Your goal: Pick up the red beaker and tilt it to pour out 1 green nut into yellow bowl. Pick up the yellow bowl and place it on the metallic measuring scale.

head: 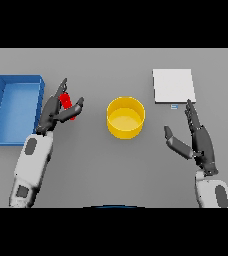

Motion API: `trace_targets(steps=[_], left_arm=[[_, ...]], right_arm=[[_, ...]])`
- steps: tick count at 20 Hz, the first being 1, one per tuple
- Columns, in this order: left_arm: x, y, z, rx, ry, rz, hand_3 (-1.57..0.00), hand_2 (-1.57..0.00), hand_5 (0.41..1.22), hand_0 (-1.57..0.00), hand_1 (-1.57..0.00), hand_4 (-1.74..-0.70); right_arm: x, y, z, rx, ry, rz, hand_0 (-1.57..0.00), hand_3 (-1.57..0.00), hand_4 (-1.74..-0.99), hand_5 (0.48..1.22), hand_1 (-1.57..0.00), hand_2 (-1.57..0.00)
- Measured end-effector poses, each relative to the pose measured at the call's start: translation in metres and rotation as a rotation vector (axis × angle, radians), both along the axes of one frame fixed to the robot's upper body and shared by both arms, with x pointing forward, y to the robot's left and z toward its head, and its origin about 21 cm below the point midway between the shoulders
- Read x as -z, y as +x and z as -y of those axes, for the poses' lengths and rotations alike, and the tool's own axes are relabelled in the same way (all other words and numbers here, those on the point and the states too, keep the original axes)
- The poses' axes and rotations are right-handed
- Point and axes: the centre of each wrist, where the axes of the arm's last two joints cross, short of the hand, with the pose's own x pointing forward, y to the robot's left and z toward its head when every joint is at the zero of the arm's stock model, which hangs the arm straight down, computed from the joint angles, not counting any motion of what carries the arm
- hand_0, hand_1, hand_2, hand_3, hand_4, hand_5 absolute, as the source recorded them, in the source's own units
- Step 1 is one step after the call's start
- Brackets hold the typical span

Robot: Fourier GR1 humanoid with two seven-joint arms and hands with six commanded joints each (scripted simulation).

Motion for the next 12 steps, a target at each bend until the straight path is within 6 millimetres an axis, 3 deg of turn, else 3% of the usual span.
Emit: trace_targets(steps=[2,3,4,5,7,11,12], left_arm=[[0.004,0.000,-0.001,0.011,-0.016,0.039,0.00,-0.03,0.752,0.00,0.00,-1.39],[0.002,0.002,0.002,0.005,-0.024,0.046,-0.08,-0.12,0.770,-0.08,-0.08,-1.42],[0.004,0.002,0.007,-0.002,-0.042,0.047,-0.22,-0.31,0.795,-0.25,-0.28,-1.44],[0.002,0.005,0.009,-0.022,-0.056,0.036,-0.49,-0.50,0.881,-0.46,-0.48,-1.44],[0.003,0.007,0.015,-0.055,-0.049,0.029,-0.88,-0.89,1.003,-0.86,-0.87,-1.44],[0.007,0.008,0.019,-0.057,-0.005,0.078,-1.29,-1.29,1.132,-1.28,-1.29,-1.45],[0.006,0.010,0.019,-0.064,-0.004,0.069,-1.34,-1.35,1.132,-1.34,-1.34,-1.51]], right_arm=[[0.000,-0.005,-0.002,-0.011,0.007,0.010,0.00,0.00,-1.295,0.683,0.00,0.00],[0.000,-0.004,0.000,-0.002,0.002,0.003,0.00,0.00,-1.291,0.684,0.00,0.00],[0.000,-0.004,-0.001,0.004,-0.008,0.002,0.00,0.00,-1.289,0.684,0.00,0.00],[0.001,-0.005,0.001,0.007,-0.009,0.002,0.00,0.00,-1.286,0.685,0.00,0.00],[0.001,-0.003,0.002,0.008,-0.008,-0.009,0.00,0.00,-1.283,0.683,0.00,0.00],[-0.002,-0.001,0.003,-0.003,0.001,0.011,0.00,0.00,-1.293,0.682,0.00,0.00],[-0.001,-0.002,0.002,-0.002,0.000,0.009,0.00,0.00,-1.296,0.681,0.00,0.00]])
